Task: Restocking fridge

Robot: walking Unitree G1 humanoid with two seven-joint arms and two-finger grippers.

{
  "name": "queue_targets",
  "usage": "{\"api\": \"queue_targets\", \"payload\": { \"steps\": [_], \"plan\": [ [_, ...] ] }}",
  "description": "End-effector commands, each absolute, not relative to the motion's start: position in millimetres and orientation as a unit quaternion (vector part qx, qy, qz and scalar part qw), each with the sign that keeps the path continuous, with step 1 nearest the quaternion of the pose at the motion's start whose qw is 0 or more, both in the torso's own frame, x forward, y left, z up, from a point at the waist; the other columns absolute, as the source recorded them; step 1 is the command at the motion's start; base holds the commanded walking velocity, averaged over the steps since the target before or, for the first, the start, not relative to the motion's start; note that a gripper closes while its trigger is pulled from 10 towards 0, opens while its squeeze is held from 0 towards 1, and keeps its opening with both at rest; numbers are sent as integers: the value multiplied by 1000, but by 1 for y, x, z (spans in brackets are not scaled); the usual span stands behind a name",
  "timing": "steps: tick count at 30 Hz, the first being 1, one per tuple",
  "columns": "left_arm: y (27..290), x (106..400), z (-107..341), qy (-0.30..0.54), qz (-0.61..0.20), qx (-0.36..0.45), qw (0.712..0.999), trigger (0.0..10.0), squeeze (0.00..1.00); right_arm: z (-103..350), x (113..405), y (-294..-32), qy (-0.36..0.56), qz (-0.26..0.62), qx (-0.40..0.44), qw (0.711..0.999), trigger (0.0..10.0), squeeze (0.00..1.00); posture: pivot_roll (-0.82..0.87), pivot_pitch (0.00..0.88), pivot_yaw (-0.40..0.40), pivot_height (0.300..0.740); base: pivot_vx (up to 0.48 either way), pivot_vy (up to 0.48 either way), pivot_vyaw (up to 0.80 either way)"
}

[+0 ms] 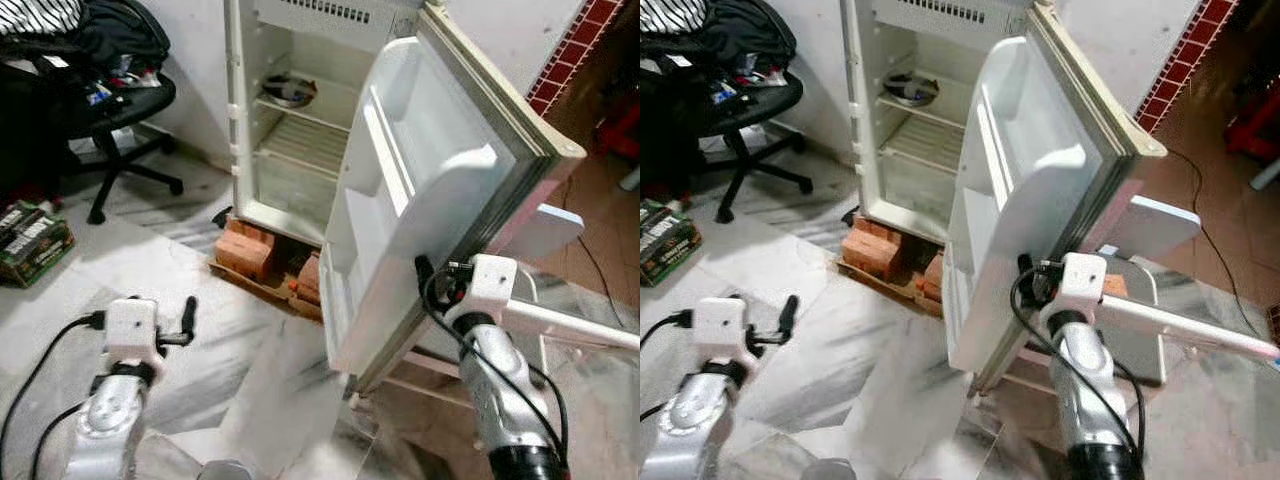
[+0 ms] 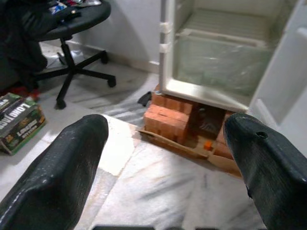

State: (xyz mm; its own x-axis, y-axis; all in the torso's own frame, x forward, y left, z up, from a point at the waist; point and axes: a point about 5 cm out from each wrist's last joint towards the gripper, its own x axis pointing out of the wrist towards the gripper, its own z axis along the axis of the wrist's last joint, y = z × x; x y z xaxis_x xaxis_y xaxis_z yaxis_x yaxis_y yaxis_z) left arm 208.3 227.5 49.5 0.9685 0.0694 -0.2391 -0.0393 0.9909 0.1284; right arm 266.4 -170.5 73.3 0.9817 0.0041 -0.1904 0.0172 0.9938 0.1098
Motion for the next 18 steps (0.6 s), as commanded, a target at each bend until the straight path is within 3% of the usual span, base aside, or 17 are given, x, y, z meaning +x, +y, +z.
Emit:
{"api": "queue_targets", "payload": {
  "steps": [1, 9, 13, 14, 18],
  "plan": [
    [218, 211, 52, 119, 17, 54, 991, 10000, 0, 86, 268, -182, 73, -19, 43, 996, 10000, 0, 176, 0, -91, 740, 0, 0, 0],
    [215, 204, 49, 125, 5, 49, 991, 10000, 0, 83, 254, -188, 79, -6, 39, 996, 10000, 0, 165, 0, -89, 740, 0, 0, 0],
    [215, 203, 49, 132, 11, 36, 990, 10000, 0, 84, 251, -174, 90, 82, 90, 988, 10000, 0, 163, 0, -87, 740, 0, 0, 0],
    [216, 200, 49, 137, 11, 36, 990, 10000, 0, 87, 248, -167, 92, 156, 109, 977, 10000, 0, 162, 0, -84, 740, 0, 0, 0],
    [222, 195, 44, 152, 23, 24, 988, 10000, 0, 85, 260, -179, 92, 141, 95, 981, 10000, 0, 170, 0, -84, 740, 0, 0, 0]
  ]
}}
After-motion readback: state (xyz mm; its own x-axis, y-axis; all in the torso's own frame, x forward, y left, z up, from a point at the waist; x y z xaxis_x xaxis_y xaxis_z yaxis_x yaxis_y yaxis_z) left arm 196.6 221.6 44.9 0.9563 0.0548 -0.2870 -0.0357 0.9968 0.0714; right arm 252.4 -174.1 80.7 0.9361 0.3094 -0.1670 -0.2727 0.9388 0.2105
